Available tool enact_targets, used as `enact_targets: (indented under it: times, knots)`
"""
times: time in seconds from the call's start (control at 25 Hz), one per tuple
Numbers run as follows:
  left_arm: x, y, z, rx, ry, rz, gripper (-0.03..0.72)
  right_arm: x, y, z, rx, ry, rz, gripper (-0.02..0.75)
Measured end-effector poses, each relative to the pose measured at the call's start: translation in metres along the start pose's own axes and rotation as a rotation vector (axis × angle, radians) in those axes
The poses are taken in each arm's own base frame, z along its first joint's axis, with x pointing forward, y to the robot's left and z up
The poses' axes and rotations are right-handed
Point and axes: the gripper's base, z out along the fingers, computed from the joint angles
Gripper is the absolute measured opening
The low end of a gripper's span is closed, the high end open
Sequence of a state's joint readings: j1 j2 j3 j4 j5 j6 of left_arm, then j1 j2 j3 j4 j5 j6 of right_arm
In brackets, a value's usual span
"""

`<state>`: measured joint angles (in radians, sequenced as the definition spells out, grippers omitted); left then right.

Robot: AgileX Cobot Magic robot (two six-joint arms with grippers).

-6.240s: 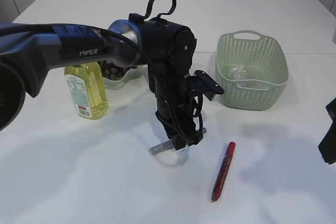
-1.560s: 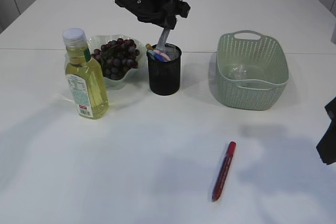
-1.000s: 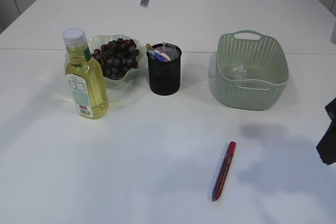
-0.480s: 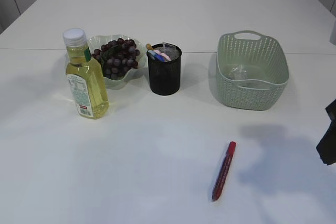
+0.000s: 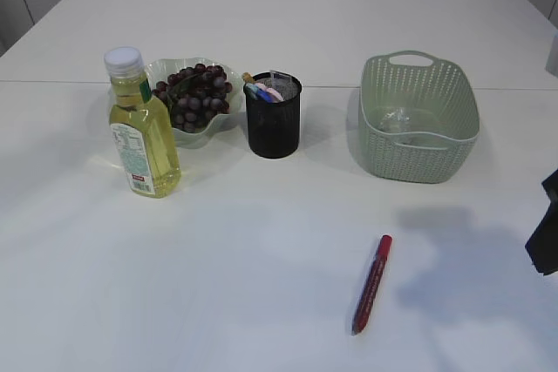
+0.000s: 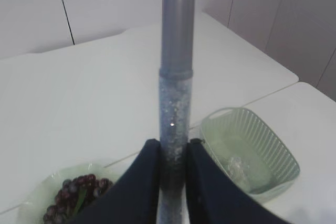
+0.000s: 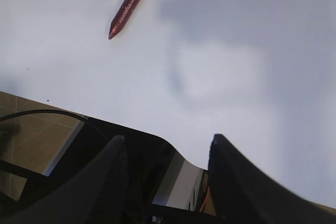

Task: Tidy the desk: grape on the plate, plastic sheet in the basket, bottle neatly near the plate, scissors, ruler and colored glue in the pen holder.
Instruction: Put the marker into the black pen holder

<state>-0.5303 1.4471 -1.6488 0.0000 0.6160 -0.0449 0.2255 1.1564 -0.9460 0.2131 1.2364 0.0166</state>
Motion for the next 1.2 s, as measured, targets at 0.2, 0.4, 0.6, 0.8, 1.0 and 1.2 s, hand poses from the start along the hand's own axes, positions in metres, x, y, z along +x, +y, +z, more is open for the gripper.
enact_targets:
  times: [0.2, 0.4, 0.6, 0.8, 1.0, 1.2]
  knots:
    - [0.034, 0.002, 0.031, -0.004, -0.147, 0.034, 0.109, 0.000, 0.000, 0.000, 0.000, 0.000, -0.002, 0.397]
    - [0.061, 0.002, 0.058, 0.019, -0.386, 0.049, 0.109, 0.000, 0.000, 0.000, 0.000, 0.000, -0.002, 0.397]
    - [0.090, 0.002, 0.103, 0.030, -0.438, 0.048, 0.113, 0.000, 0.000, 0.000, 0.000, 0.000, -0.004, 0.398]
    - [0.122, 0.003, 0.143, 0.035, -0.455, 0.039, 0.116, 0.000, 0.000, 0.000, 0.000, 0.000, -0.008, 0.397]
    - [0.144, 0.009, 0.167, 0.019, -0.480, 0.009, 0.122, 0.000, 0.000, 0.000, 0.000, 0.000, -0.010, 0.397]
    - [0.154, 0.014, 0.189, 0.006, -0.472, -0.001, 0.125, 0.000, 0.000, 0.000, 0.000, 0.000, -0.017, 0.398]
